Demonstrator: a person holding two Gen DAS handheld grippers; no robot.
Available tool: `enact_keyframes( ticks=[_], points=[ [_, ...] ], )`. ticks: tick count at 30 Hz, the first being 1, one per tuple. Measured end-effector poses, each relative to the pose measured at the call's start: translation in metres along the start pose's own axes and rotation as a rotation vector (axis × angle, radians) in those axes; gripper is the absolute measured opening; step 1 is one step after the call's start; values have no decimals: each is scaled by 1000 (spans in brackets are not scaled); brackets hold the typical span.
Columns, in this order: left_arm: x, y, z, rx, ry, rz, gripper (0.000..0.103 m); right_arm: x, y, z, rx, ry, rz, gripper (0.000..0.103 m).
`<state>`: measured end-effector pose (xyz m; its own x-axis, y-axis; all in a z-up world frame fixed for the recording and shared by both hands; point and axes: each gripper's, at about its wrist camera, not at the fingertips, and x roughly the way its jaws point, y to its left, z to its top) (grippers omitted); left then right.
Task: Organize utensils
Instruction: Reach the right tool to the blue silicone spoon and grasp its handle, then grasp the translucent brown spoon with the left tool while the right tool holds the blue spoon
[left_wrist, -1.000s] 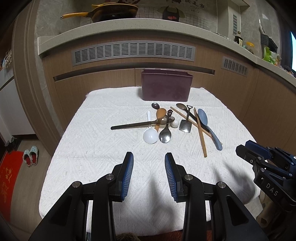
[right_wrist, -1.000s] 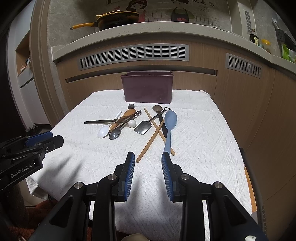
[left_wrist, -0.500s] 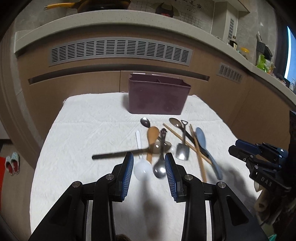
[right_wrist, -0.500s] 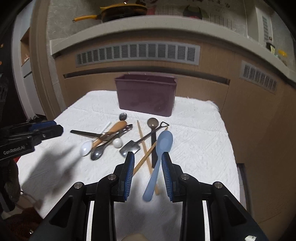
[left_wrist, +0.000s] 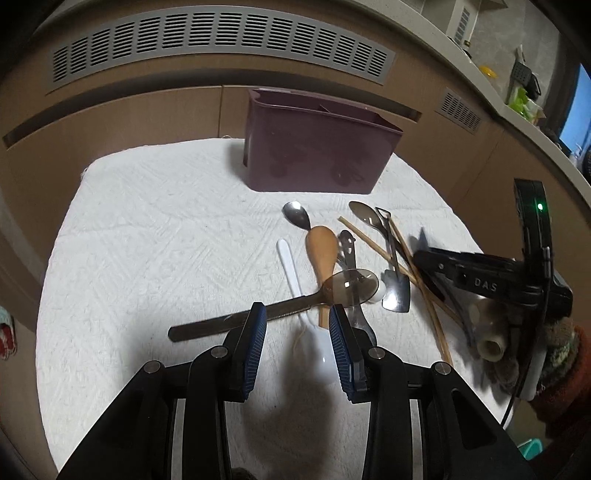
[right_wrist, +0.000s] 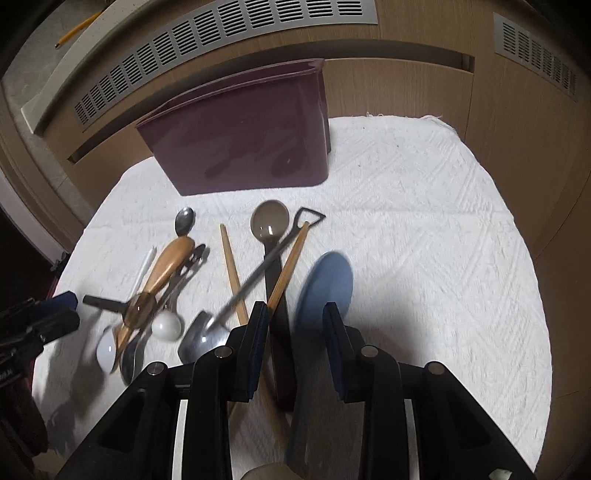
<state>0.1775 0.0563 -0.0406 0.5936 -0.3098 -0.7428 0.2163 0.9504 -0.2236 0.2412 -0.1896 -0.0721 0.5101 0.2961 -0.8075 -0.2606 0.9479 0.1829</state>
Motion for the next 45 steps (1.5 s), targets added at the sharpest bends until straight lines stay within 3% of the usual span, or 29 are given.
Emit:
enact_keyframes(
  ticks=[7, 10, 14, 20, 28, 30, 33, 37, 42, 45],
  points=[
    [3, -13, 7, 76, 1, -20, 36, 3, 3, 7, -9, 23, -4, 30],
    [3, -13, 7, 80, -8, 5, 36, -12, -5, 1, -1, -22, 17, 30],
    [5, 0, 8, 18, -32, 24, 36, -25, -19, -6, 39, -40, 42, 30],
    [3, 14, 9, -49, -56, -7, 36, -10, -21, -8, 87, 34, 80, 30],
    [0, 22, 5, -46, -39, 9, 36, 12, -1, 11, 14, 14, -45, 31],
    [1, 25, 5, -55, -34, 7, 36, 14, 4, 13, -22, 22, -53, 34],
    [5, 31, 8, -72, -20, -9, 36, 11, 3, 17, -35, 35, -44, 31],
    [14, 41, 10, -101, 1, -1, 36, -10, 1, 14, -42, -21, -39, 30],
    [22, 44, 4, -108, 54, 5, 36, -23, -4, 12, -39, -29, -49, 30],
    [19, 35, -4, -96, 84, -36, 36, -24, -9, 10, -26, -31, -56, 30]
  ],
)
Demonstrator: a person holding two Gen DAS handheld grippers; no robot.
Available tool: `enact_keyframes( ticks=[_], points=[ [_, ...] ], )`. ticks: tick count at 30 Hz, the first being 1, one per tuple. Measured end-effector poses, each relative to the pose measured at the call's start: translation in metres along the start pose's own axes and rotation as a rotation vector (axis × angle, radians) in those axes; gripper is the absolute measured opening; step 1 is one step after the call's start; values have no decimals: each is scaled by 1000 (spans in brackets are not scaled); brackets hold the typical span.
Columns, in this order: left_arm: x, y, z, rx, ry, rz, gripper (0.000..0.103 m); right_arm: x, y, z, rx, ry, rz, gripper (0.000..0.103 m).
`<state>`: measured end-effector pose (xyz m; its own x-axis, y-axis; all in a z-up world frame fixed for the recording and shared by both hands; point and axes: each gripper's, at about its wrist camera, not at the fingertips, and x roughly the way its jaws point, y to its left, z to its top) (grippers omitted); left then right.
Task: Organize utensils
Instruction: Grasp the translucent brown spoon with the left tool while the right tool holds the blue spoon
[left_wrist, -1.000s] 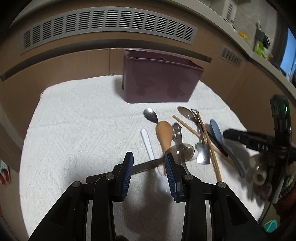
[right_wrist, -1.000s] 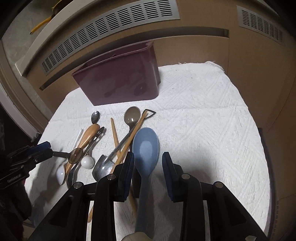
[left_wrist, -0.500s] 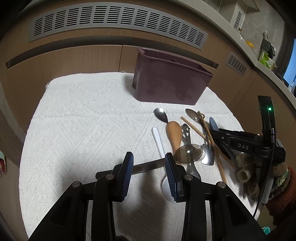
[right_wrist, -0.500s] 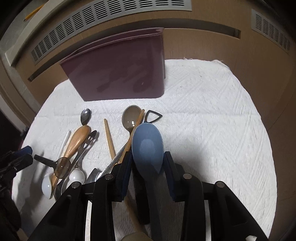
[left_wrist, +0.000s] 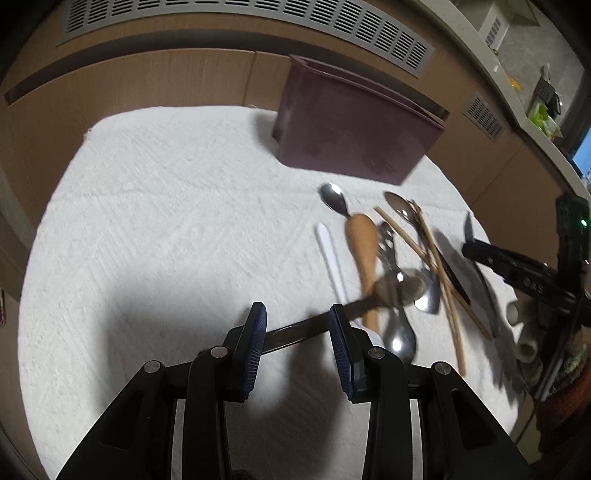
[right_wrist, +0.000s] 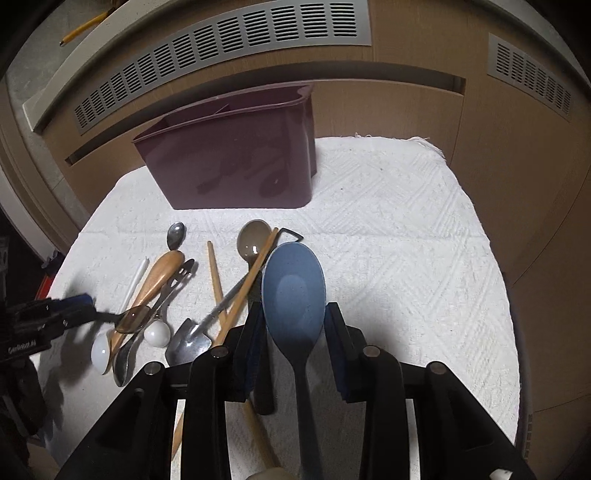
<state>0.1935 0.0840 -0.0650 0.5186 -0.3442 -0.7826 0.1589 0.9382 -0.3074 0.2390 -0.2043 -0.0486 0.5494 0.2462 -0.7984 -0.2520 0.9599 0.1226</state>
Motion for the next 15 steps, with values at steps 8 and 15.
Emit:
enact_keyframes(
  ticks=[8, 15],
  points=[
    [-7, -52, -5, 213, 13, -40, 36, -6, 2, -2, -1, -35, 14, 30],
    [29, -73, 20, 359, 77, 56, 36, -13, 0, -8, 2, -41, 14, 30]
  ],
)
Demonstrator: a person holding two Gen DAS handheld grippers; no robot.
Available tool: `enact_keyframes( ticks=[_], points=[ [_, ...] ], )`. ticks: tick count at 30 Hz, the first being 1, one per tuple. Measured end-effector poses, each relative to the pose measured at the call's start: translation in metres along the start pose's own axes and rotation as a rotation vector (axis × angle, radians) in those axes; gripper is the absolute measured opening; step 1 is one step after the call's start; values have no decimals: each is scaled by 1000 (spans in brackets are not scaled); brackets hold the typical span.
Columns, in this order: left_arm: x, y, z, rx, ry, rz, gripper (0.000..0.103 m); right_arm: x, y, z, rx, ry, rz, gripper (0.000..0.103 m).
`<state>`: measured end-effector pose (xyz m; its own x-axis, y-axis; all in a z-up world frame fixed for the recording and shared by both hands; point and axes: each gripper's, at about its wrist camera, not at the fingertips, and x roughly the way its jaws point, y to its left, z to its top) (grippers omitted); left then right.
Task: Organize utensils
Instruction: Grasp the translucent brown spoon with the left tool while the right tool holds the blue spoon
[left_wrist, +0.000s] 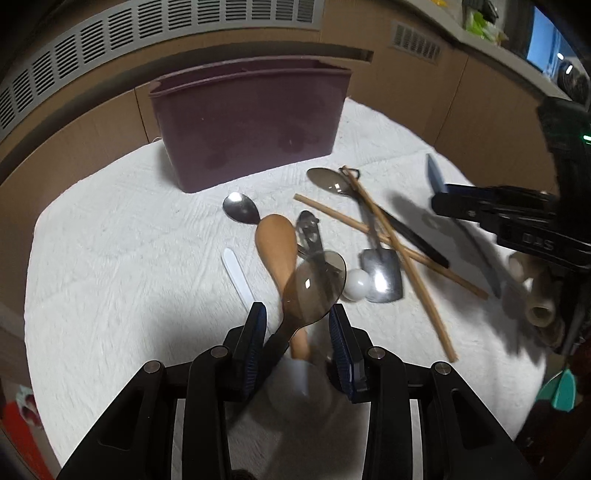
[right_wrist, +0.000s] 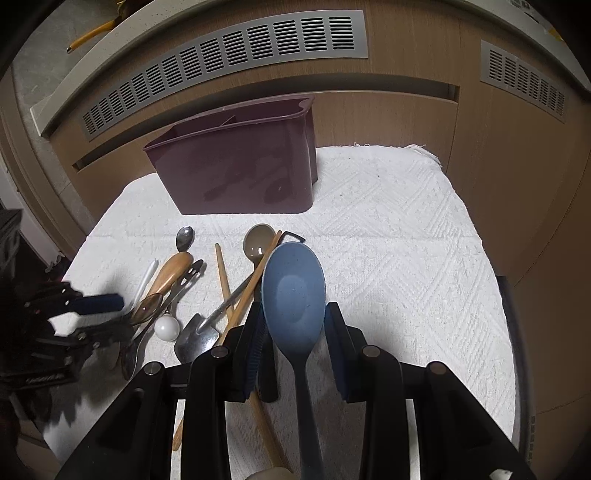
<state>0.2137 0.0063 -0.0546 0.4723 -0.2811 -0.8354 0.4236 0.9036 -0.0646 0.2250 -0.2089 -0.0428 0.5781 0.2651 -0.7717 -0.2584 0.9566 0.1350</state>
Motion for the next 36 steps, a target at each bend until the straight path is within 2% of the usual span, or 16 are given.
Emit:
enact_keyframes(
  ticks=[3, 6, 10, 14, 18, 25, 34, 36],
  points=[
    [13, 7, 7, -7, 16, 60, 37, -1, -3, -4, 9, 4, -1, 30],
    [17, 26, 12, -76, 6, 107, 36, 0, -6, -6, 13, 2, -9, 30],
    [16, 37, 13, -132, -6, 62, 36, 2, -6, -7, 12, 4, 0, 30],
    [14, 29, 17, -101, -18, 26, 36, 4, -4, -8, 10, 4, 9, 30],
    [18, 14, 27, -74, -30, 30, 36, 4, -3, -11, 6, 6, 12, 30],
    [29, -5, 35, 70, 22, 105, 36, -4, -9, -14, 13, -6, 6, 31],
    [36, 17, 39, 58, 36, 200, 36, -3, -18, -17, 36, 0, 2, 31],
    [36, 27, 38, 32, 38, 194, 37, -3, -19, -17, 38, 0, 4, 31]
  ],
)
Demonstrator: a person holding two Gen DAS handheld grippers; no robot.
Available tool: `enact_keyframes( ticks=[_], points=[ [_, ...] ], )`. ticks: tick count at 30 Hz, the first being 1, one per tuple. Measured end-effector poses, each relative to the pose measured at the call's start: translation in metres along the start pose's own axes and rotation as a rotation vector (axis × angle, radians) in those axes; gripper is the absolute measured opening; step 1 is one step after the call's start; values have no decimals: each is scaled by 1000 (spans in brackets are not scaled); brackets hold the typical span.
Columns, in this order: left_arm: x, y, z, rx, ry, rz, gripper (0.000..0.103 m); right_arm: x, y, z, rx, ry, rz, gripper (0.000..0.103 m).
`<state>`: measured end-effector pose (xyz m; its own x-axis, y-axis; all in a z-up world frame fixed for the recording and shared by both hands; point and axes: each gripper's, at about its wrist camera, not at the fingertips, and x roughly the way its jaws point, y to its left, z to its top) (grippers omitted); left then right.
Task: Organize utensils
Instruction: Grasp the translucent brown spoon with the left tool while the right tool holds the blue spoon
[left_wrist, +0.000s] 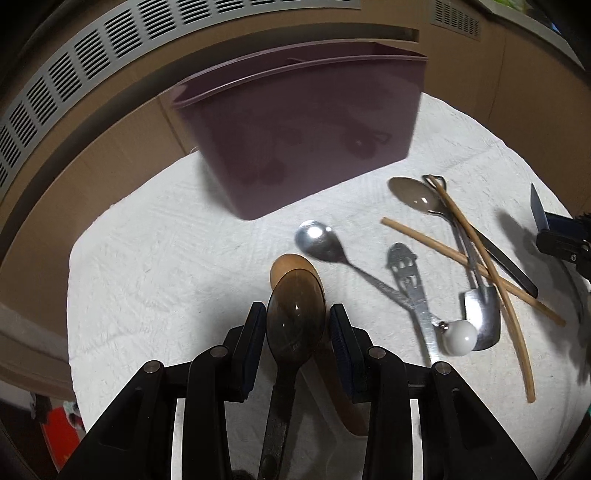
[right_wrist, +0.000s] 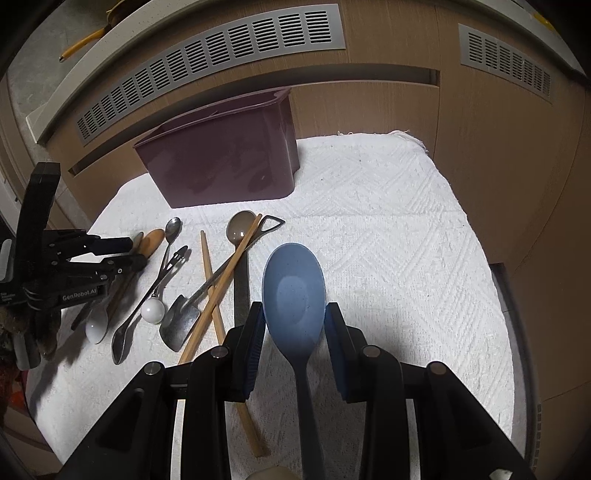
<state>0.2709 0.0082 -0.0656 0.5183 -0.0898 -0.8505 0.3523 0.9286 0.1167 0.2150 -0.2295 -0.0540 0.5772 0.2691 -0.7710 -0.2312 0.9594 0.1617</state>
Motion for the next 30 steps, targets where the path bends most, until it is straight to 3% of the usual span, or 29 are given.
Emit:
enact_keyframes(
  ticks=[8, 14, 22, 30],
  points=[
    [2, 8, -7, -27, -2, -31, 37, 3, 2, -1, 2, 7, 10, 31],
    [-4, 29, -6, -118, -10, -77, 37, 1, 2, -2, 2, 4, 9, 31],
    [4, 41, -12, -180, 16, -75, 37, 7, 2, -3, 8, 18, 10, 31],
    [0, 61, -16, -348, 28, -118, 34, 3, 9, -2, -16, 1, -1, 31]
  ],
)
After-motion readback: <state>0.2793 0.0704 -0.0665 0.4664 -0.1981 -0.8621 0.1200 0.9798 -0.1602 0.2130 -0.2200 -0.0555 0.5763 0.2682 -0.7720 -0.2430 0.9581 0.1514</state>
